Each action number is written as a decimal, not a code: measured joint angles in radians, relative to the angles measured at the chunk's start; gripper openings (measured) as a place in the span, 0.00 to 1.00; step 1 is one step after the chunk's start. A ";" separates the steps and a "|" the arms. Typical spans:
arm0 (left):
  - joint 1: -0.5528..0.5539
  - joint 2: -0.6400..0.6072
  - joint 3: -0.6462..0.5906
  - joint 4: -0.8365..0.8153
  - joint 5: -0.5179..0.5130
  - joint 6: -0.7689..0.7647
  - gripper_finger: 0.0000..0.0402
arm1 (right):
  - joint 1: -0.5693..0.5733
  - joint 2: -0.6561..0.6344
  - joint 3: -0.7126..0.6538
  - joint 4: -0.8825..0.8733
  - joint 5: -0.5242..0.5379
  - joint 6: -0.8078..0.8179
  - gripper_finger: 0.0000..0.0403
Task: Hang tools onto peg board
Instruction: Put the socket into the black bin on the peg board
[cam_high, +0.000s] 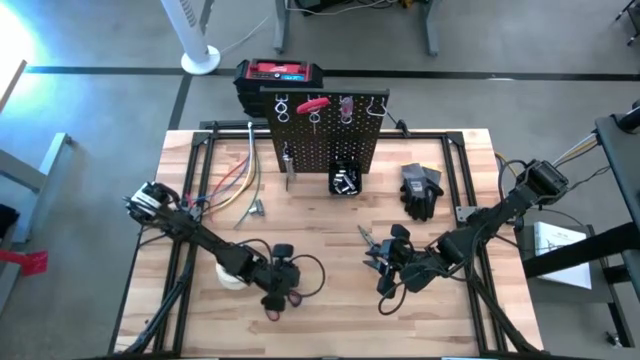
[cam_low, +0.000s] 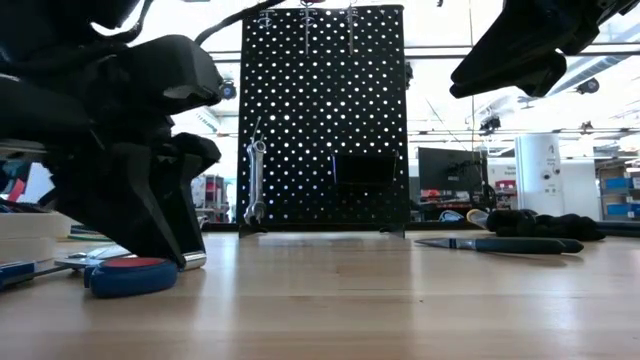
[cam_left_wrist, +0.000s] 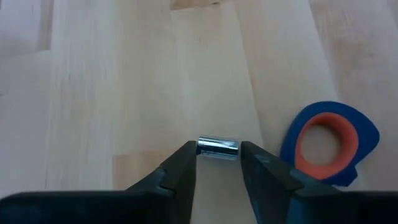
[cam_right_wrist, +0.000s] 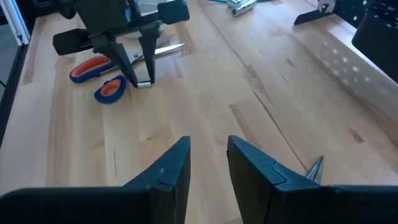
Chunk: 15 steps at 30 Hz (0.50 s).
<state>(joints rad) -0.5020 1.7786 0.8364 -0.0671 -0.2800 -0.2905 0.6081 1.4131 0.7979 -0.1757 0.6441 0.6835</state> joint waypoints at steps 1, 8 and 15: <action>0.005 0.000 0.000 0.004 0.004 0.000 0.25 | 0.000 0.000 0.000 0.000 0.000 0.002 0.23; 0.030 0.001 -0.001 0.013 0.002 -0.006 0.17 | 0.000 0.000 0.000 0.000 0.000 0.004 0.23; 0.068 -0.004 -0.002 0.039 -0.053 0.020 0.18 | 0.000 0.000 0.000 0.000 0.000 0.004 0.23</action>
<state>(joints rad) -0.4337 1.7748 0.8347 -0.0277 -0.3330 -0.2702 0.6083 1.4128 0.7979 -0.1757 0.6441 0.6872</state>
